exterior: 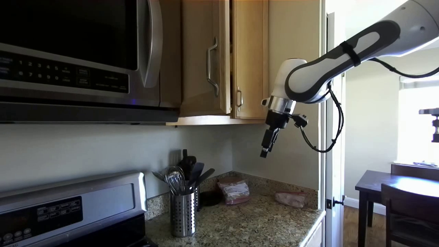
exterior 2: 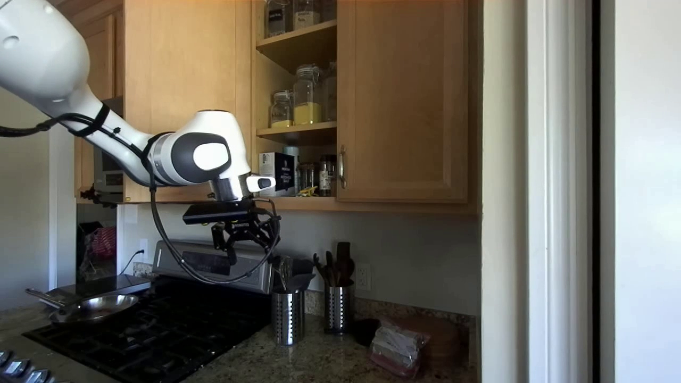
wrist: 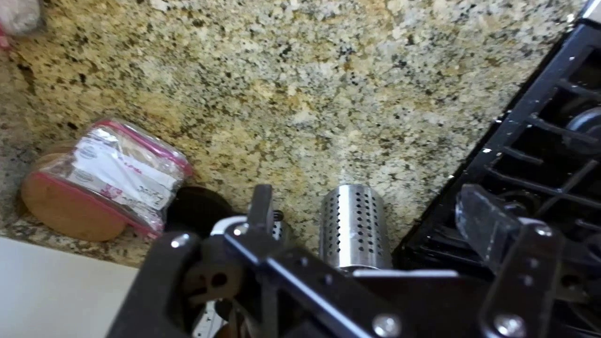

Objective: Open the top cabinet then pick up the yellow object on the counter place it inside the cabinet and then close the cabinet

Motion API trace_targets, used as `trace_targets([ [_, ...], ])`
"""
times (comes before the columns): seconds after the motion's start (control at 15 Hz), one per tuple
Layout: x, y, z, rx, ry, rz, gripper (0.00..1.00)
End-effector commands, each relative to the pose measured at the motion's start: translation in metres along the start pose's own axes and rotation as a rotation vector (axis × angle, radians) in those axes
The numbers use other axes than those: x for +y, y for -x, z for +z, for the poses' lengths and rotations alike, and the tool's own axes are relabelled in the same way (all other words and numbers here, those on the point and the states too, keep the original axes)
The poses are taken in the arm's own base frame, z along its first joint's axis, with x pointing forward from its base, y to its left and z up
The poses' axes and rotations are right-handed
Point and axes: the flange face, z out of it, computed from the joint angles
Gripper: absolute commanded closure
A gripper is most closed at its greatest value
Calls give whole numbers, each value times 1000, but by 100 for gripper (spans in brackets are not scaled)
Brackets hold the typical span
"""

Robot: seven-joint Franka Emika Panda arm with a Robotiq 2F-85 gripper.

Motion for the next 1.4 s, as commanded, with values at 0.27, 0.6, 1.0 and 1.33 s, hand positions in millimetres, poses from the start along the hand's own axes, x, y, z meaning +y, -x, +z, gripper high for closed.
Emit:
trace_targets([
  [0.27, -44, 19, -94, 67, -253, -226, 0],
  [0.6, -87, 14, -146, 155, -326, -308, 0],
  [1.0, -151, 5, -192, 253, -436, -368, 0],
  [1.33, -202, -2, -218, 302, -517, -434, 0],
])
